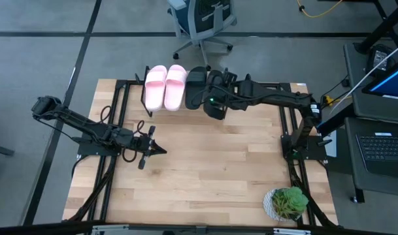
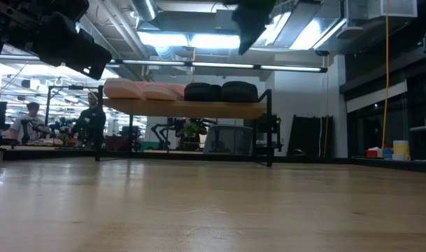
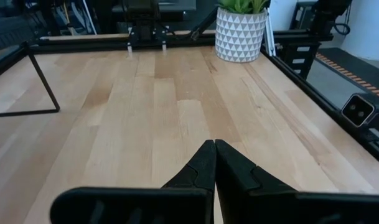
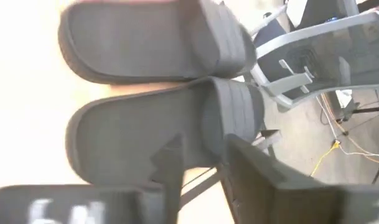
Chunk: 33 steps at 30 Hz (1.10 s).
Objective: Pick and place slides into the shelf
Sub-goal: Return to Home Position
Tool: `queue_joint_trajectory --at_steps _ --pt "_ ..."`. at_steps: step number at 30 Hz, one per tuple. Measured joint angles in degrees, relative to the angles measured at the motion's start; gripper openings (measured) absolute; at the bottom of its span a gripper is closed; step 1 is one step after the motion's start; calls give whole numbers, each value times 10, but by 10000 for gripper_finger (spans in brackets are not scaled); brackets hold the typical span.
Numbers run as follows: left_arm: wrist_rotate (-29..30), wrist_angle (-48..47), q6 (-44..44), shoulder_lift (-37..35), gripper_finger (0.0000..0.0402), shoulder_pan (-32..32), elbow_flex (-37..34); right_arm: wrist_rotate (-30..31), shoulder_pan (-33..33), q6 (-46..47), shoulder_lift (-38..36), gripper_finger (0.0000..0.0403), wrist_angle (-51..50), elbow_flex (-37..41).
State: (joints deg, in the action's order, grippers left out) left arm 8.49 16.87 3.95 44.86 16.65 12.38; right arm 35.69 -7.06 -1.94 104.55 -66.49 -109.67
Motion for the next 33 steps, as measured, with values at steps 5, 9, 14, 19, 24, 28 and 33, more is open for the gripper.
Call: queue_joint_trajectory --at_steps 5,9,14,19,24,28,33 --pt "0 13 0 0 2 0 1 1 22 17 -1 13 -32 -47" --pt "0 14 0 0 2 0 11 2 40 38 -1 8 -45 -57" --pt "0 13 -2 0 2 0 17 6 82 87 -6 6 -39 4" --pt "0 13 -13 0 2 0 17 8 125 92 -38 5 49 109" --pt "0 22 -11 0 2 0 17 -15 169 72 -109 3 201 218" --pt "0 36 -11 -15 2 0 17 -65 195 39 -187 6 332 327" --pt "0 39 -11 -73 2 0 17 -144 218 4 -294 4 439 445"
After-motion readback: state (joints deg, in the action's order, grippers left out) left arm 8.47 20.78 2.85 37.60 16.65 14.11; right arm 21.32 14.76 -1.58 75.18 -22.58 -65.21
